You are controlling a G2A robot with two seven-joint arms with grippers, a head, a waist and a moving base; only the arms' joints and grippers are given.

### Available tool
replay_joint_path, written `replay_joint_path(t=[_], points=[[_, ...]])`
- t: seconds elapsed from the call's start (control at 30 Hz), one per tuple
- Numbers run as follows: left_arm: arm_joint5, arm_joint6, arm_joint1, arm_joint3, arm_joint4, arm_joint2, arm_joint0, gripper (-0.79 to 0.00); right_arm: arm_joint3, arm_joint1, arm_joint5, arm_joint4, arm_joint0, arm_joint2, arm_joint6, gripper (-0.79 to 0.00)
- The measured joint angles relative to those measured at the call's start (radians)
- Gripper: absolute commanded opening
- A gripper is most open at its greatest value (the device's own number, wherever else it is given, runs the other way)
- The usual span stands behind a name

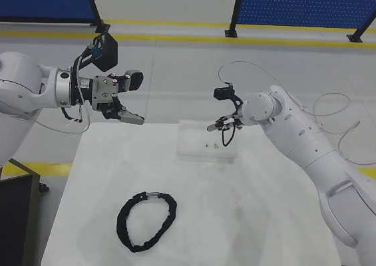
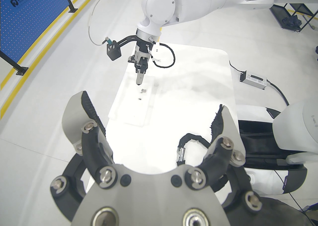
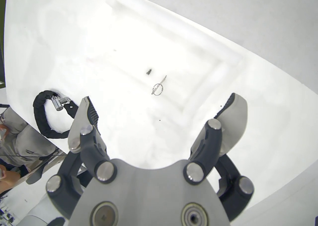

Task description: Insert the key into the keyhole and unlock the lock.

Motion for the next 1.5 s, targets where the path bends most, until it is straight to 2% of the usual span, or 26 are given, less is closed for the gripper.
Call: replay_joint_path(t=[0.17,0.5,0.7,0.83,1.5], points=[[0.0,0.0,0.0,0.0,0.0,0.0,0.0,0.0,-0.068,0.001,0.099,0.022,-0.034,0.012,0.05,0.0],[0.0,0.0,0.0,0.0,0.0,0.0,0.0,0.0,-0.108,-0.012,0.256,0.027,-0.074,0.022,0.051,0.0],[0.0,0.0,0.0,0.0,0.0,0.0,0.0,0.0,-0.092,-0.039,0.263,0.016,-0.071,-0.008,0.064,0.0],[0.0,0.0,0.0,0.0,0.0,0.0,0.0,0.0,-0.052,-0.062,0.257,0.015,-0.07,-0.022,0.015,0.0],[0.0,0.0,0.0,0.0,0.0,0.0,0.0,0.0,-0.049,-0.063,0.257,0.015,-0.07,-0.023,0.014,0.0]])
